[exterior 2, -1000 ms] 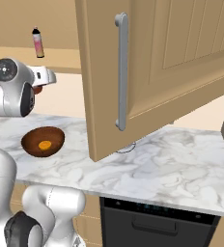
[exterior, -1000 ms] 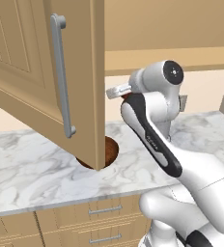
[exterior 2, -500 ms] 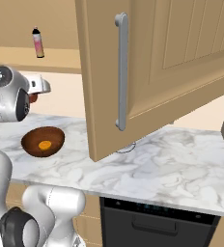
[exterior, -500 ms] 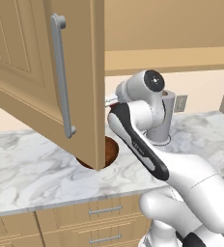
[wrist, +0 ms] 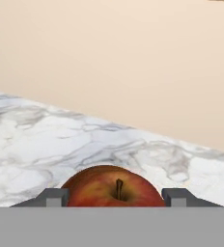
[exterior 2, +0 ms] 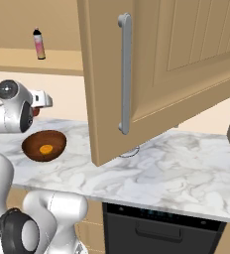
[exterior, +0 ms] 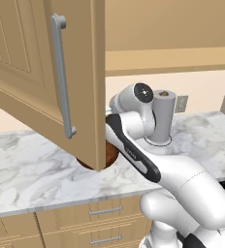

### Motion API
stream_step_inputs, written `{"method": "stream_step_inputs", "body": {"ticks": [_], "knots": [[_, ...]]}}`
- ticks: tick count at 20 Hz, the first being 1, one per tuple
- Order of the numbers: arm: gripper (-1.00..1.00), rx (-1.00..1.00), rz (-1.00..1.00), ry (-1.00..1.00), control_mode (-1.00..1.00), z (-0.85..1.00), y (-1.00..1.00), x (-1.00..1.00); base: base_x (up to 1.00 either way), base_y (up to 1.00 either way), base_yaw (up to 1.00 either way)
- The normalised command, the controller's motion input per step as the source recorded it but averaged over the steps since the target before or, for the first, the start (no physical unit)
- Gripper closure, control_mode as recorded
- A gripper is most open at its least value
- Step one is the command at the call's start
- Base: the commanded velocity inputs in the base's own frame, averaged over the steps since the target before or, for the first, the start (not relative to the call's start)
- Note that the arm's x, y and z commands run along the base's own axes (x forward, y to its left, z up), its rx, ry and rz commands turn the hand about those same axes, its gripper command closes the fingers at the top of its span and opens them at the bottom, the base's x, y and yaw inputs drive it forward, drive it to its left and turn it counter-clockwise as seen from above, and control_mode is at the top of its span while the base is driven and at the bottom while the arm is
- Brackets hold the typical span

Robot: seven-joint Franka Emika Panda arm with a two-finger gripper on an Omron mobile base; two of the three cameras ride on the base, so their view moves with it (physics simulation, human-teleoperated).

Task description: Open the cabinet. Pick the orange and apple from the cabinet and place them into the bowl. Then close the cabinet.

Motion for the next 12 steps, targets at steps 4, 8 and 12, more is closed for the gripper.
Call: {"method": "stream_step_inputs", "body": {"ticks": [4,8,12], "knots": [[1.0,0.0,0.0,0.11,-1.0,-0.45,0.19,0.22,0.0,0.0,0.0],[1.0,0.0,0.0,0.1,-1.0,-0.48,0.17,0.19,0.0,0.0,0.0],[1.0,0.0,0.0,0.07,-1.0,-0.52,0.16,0.17,0.0,0.0,0.0]]}}
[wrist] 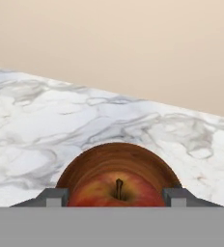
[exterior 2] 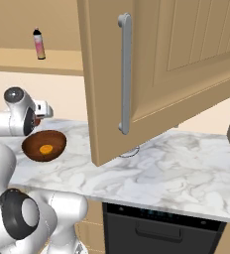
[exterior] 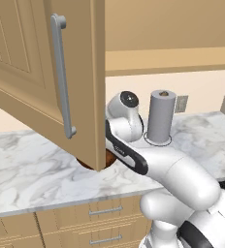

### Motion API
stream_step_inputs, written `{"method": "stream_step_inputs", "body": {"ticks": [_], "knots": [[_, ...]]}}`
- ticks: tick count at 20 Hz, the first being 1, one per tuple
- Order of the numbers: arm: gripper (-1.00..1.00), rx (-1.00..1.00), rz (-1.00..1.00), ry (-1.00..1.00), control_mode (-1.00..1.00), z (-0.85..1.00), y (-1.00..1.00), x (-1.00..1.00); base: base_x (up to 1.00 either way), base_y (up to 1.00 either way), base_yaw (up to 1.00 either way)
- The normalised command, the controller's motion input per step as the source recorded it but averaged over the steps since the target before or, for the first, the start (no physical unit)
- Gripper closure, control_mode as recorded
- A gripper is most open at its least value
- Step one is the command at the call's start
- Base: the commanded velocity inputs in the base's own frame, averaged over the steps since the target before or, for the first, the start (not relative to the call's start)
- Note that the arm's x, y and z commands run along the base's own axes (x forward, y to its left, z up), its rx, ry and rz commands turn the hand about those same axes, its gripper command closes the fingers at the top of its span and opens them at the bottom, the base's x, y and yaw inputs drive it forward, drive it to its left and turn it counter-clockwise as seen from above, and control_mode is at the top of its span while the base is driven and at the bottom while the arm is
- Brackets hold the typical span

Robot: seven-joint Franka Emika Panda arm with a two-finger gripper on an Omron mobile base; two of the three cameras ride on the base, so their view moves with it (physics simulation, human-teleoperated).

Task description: Open the cabinet. Pick the orange and apple from the cabinet and place them into the bowl. Then close the cabinet.

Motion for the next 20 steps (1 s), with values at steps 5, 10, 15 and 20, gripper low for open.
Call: {"method": "stream_step_inputs", "body": {"ticks": [5,10,15,20], "knots": [[1.0,0.0,0.0,0.05,-1.0,-0.52,0.11,0.14,0.0,0.0,0.0],[1.0,0.0,0.0,0.03,-1.0,-0.43,0.04,0.23,0.0,0.0,0.0],[1.0,0.0,0.0,0.01,-1.0,-0.43,0.01,0.24,0.0,0.0,0.0],[1.0,0.0,0.0,0.01,-1.0,-0.43,0.01,0.22,0.0,0.0,0.0]]}}
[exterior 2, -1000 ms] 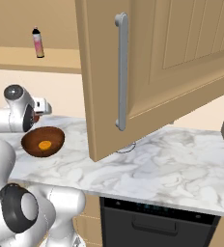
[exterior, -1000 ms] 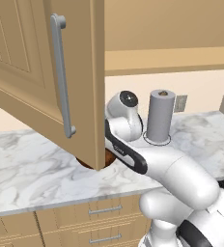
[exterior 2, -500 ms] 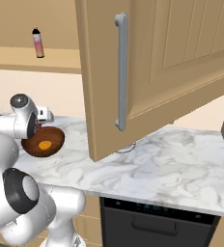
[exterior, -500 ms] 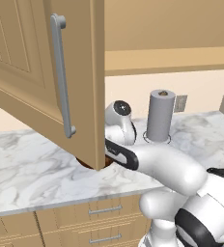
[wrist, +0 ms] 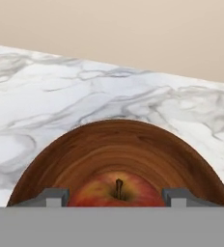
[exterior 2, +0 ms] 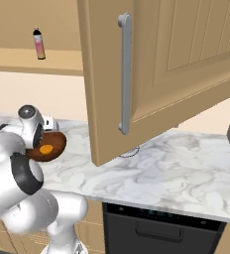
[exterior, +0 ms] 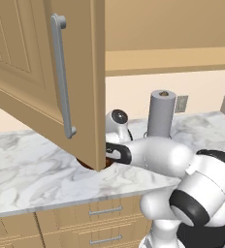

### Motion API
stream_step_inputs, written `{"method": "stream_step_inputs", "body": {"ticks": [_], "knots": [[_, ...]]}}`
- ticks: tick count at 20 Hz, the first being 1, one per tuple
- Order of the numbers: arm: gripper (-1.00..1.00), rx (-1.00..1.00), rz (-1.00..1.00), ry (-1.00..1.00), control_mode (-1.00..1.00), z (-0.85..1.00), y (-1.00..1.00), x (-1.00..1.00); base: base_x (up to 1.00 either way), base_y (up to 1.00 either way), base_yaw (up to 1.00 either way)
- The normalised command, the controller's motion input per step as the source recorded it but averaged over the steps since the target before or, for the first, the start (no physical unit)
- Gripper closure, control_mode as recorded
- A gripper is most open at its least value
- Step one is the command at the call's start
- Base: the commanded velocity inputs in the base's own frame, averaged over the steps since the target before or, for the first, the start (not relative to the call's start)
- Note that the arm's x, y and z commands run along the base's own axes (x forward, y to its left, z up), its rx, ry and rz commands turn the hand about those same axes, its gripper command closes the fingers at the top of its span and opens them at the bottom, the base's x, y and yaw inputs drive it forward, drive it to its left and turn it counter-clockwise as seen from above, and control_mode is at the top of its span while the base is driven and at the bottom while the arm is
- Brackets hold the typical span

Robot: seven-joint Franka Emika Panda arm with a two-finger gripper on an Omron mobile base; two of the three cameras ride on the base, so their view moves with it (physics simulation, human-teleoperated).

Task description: Open the cabinet. Pick the orange and apple from the cabinet and place them into the bowl. Then close the cabinet.

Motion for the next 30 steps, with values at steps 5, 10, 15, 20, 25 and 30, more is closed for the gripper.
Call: {"method": "stream_step_inputs", "body": {"ticks": [5,10,15,20,25,30], "knots": [[1.0,0.0,0.0,0.01,-1.0,-0.42,0.02,0.15,0.0,0.0,0.0],[1.0,0.0,0.0,0.02,-1.0,-0.44,0.06,0.07,0.0,0.0,0.0],[1.0,0.0,0.0,0.03,-1.0,-0.36,0.05,0.04,0.0,0.0,0.0],[1.0,0.0,0.0,0.02,-1.0,-0.3,0.04,0.06,0.0,0.0,0.0],[-1.0,0.0,0.0,0.04,-1.0,-0.13,0.03,0.09,0.0,0.0,0.0],[-1.0,0.0,0.0,0.02,-1.0,-0.01,0.0,0.0,0.0,0.0,0.0]]}}
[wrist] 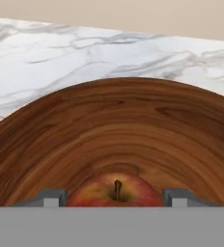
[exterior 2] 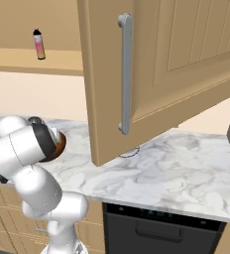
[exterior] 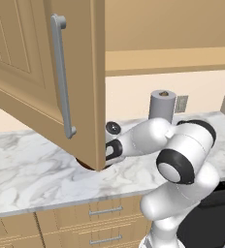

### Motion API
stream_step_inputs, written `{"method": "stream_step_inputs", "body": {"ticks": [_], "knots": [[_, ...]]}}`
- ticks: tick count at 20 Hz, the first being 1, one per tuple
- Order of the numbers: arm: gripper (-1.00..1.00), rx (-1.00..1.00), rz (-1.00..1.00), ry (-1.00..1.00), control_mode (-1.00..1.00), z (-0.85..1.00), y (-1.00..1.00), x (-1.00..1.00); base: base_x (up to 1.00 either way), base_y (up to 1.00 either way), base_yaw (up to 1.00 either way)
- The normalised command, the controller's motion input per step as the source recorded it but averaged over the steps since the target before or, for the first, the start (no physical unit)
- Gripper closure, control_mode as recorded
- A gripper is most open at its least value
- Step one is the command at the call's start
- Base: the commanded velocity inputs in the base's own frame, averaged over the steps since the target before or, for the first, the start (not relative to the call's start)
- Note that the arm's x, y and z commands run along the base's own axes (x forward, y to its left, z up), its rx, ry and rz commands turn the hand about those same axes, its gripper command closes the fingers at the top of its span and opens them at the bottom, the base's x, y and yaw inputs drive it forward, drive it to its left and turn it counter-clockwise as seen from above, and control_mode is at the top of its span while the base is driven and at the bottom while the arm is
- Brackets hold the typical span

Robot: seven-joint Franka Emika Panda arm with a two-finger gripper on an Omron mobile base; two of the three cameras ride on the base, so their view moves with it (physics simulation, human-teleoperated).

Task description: Open the cabinet. Pick the orange and apple from the cabinet and place them into the bowl. Then close the cabinet.

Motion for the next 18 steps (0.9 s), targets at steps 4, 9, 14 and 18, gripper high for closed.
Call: {"method": "stream_step_inputs", "body": {"ticks": [4,9,14,18], "knots": [[-1.0,-0.01,-0.02,0.0,-1.0,0.47,0.0,-0.09,0.0,0.0,0.0],[-1.0,-0.03,-0.09,0.04,-1.0,0.75,0.0,-0.27,0.0,0.0,0.0],[-1.0,-0.05,-0.1,0.0,-1.0,0.89,0.0,-0.45,0.0,0.0,0.0],[-1.0,-0.02,-0.09,0.02,-1.0,0.83,-0.15,-0.48,0.0,0.0,0.0]]}}
